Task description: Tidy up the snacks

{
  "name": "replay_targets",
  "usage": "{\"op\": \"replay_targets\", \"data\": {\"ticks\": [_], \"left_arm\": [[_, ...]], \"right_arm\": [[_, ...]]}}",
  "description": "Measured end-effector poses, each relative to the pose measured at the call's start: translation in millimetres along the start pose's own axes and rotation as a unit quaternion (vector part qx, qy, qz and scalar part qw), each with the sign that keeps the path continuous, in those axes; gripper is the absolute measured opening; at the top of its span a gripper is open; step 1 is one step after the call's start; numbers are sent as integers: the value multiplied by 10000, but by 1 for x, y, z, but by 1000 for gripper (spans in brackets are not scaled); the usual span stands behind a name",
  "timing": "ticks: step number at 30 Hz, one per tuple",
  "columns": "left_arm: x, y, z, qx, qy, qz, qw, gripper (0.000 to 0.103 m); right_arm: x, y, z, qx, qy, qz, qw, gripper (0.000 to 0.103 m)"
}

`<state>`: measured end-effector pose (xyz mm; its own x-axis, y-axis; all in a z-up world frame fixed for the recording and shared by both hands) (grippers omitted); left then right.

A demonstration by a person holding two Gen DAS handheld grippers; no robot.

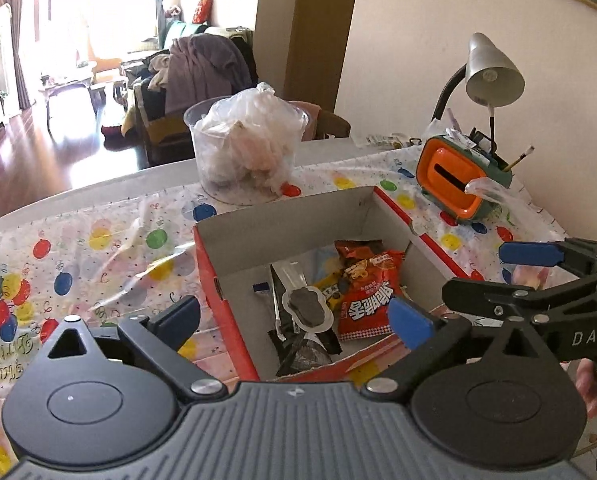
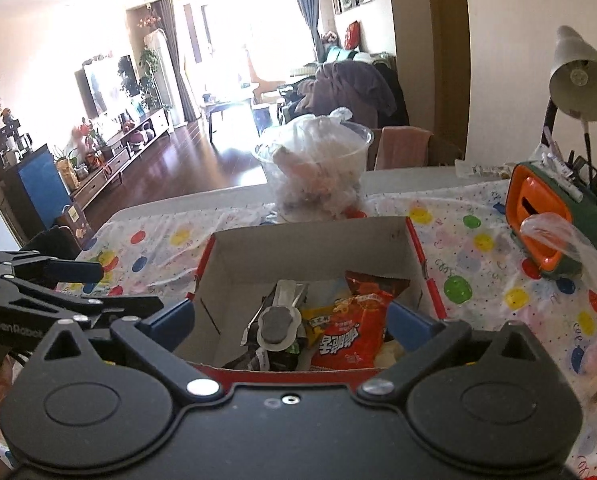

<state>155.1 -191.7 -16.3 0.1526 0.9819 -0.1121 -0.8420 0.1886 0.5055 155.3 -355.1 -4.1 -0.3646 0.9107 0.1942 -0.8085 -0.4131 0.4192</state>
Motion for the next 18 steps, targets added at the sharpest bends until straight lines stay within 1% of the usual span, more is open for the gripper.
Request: {"op": "replay_targets", "data": {"ticks": [3, 8, 12, 15, 18], "left_arm": [[0, 5, -1, -14, 114, -12, 9999, 102], [-3, 16, -4, -99, 159, 48, 9998, 102], [-3, 23, -4, -160, 228, 126, 9995, 102], [-4, 25, -5, -162, 285, 111, 9994, 102], [-3, 26, -5, -194, 245, 204, 9993, 102]], "right_arm": [[1, 7, 0, -101, 0, -14, 9999, 103], [-1, 16, 1, -204, -81, 18, 9998, 103], [1, 22, 1, -267, 5, 47, 9996, 103], [3, 26, 2, -359, 140, -25, 9993, 103], [5, 25, 1, -347, 148, 41, 9993, 103]]}}
Point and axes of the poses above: each gripper's, at about its wrist camera, not at the fingertips, and y roughly against the way its jaws point, x to its left, z to its top, the point moved 5 cm from there along -y, roughly the way its jaws point, and after that the axes turned 13 degrees about -x, right-handed, at the moved point
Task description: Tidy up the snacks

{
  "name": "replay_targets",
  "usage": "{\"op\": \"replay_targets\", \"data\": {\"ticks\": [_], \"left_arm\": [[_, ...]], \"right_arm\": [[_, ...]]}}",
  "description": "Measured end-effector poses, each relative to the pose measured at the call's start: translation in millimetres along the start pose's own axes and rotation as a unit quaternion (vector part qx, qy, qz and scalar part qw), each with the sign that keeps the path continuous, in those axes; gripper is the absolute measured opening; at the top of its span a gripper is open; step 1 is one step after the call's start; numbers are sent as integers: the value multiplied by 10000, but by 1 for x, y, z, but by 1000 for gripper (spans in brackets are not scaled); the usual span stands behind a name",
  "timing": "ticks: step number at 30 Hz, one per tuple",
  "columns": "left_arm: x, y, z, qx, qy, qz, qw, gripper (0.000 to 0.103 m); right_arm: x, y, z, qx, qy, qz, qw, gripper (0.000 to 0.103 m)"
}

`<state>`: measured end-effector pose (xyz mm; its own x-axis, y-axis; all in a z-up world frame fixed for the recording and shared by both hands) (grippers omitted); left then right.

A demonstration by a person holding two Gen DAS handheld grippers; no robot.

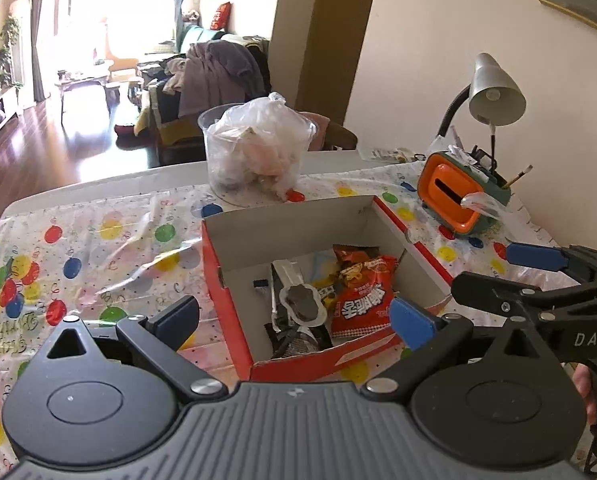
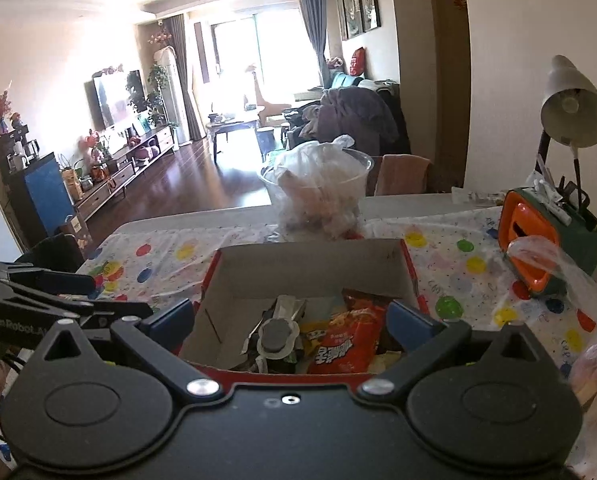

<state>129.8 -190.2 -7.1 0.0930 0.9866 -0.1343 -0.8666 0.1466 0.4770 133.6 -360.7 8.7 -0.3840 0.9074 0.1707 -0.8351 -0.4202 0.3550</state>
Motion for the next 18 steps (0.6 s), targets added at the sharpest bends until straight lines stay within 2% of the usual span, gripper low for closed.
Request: {"op": "replay_targets", "data": {"ticks": [18], "left_arm": [[-3, 3, -3, -7, 96, 128, 9999, 102]], "right_arm": [[-1, 3, -5, -20, -42, -33, 10000, 103]]}}
Point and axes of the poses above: each gripper's, at about its wrist camera, not at the fingertips, and y roughly against the way its jaws point, x to its left, z to its top, the point moved 5 cm from there along -y, roughly the way its jaws point, and after that the axes turned 13 degrees about -x, right-handed, at the moved point
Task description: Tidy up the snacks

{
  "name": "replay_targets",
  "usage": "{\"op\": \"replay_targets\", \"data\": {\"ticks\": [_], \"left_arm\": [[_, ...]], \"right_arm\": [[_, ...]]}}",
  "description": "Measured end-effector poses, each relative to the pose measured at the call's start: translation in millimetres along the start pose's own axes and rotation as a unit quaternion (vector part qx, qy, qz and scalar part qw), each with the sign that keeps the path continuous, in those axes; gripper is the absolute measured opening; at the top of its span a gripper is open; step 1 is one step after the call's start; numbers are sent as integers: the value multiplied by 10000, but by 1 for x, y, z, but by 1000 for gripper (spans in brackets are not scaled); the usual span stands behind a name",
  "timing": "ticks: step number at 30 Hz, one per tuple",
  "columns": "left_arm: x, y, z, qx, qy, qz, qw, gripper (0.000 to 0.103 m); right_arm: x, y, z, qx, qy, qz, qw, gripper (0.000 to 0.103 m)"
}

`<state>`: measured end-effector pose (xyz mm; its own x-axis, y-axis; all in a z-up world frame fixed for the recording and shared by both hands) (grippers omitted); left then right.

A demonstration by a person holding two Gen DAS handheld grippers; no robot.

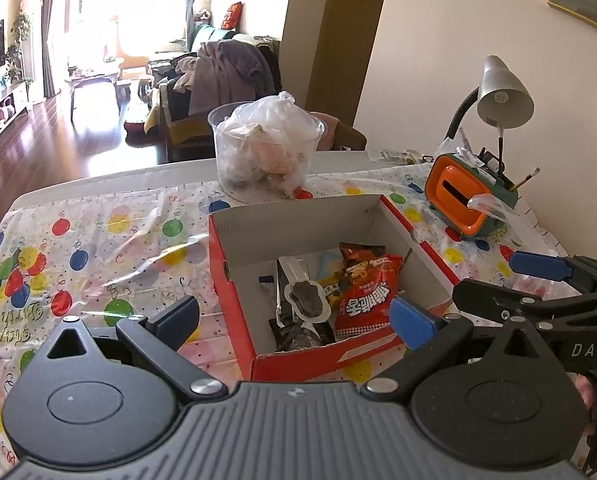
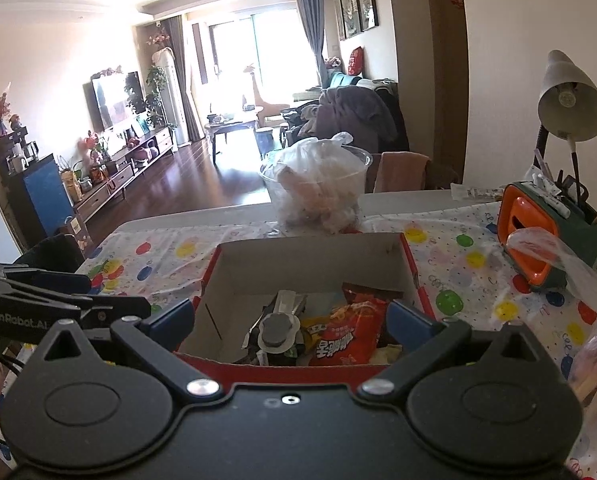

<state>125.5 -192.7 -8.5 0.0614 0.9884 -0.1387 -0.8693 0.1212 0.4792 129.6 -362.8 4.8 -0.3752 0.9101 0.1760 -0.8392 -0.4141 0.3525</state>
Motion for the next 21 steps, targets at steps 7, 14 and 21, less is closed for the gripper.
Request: {"op": "replay_targets", "data": {"ticks": [7, 14, 21], "left_arm": [[0, 0, 0, -2, 8, -11, 10000, 102], [-1, 1, 0, 3, 19, -21, 10000, 102], [-2, 0, -1, 0, -4, -33, 10000, 102]], "right_arm": [[0, 1, -1, 14, -40, -16, 10000, 103], [1, 0, -3, 27, -54, -8, 10000, 103], [3, -1, -4, 51, -54, 29, 10000, 103]]}}
Point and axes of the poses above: each gripper's, at about its wrist camera, not at the fingertips, and y roughly against the way its jaws point, x to its left, z to its top, the point moved 5 cm from there along -y, roughly the way its jaws point, and after that the axes turned 13 degrees about -x, right-handed, at the moved point
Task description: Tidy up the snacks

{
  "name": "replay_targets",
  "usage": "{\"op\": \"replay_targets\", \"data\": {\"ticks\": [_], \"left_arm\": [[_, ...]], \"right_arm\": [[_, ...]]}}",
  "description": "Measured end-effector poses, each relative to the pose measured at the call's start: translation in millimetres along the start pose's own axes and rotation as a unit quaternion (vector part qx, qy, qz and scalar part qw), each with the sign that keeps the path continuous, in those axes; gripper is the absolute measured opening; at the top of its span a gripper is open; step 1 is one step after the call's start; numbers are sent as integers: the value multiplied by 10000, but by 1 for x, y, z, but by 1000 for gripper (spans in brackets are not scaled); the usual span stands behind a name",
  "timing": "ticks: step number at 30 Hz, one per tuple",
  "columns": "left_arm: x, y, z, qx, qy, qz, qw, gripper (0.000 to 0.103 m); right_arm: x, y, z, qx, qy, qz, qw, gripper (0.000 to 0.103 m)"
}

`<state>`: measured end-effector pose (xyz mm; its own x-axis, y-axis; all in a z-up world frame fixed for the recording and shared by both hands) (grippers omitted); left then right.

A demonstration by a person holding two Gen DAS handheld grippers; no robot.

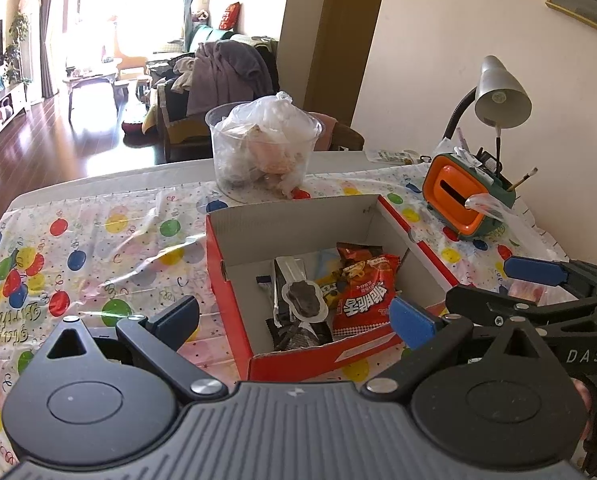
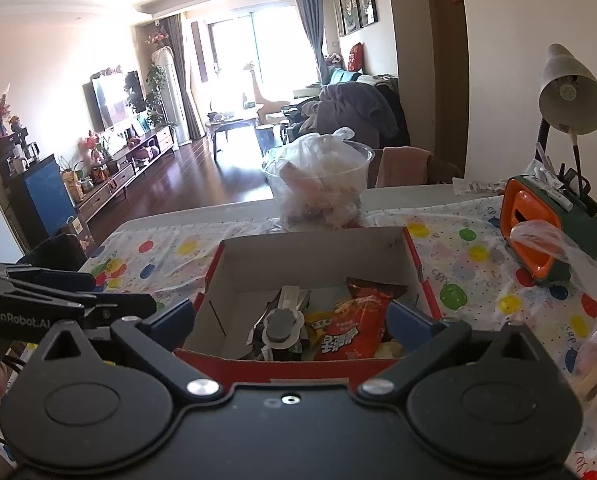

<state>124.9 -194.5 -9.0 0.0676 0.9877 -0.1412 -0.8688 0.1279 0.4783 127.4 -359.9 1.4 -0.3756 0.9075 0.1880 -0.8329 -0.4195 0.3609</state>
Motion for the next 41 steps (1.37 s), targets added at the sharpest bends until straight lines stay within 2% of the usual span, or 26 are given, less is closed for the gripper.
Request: {"op": "replay_targets", "data": {"ticks": [26, 41], "left_arm": [[3, -4, -6, 80, 26, 32, 10000, 102], [7, -5, -9, 176, 60, -68, 9998, 102]], "right_arm": [[-4, -6, -4, 125, -91, -82, 9998, 103], [-3, -7, -9, 190, -119, -134, 9997, 103]]}}
Point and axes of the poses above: each gripper's, at about its wrist camera, not at the fingertips, and y roughly against the way its jaws point, x to its left, z to its top, the point moved 5 cm from there along -y, roughly the way its jaws point, and after that the axes turned 13 degrees about -x, right-handed, at the moved point
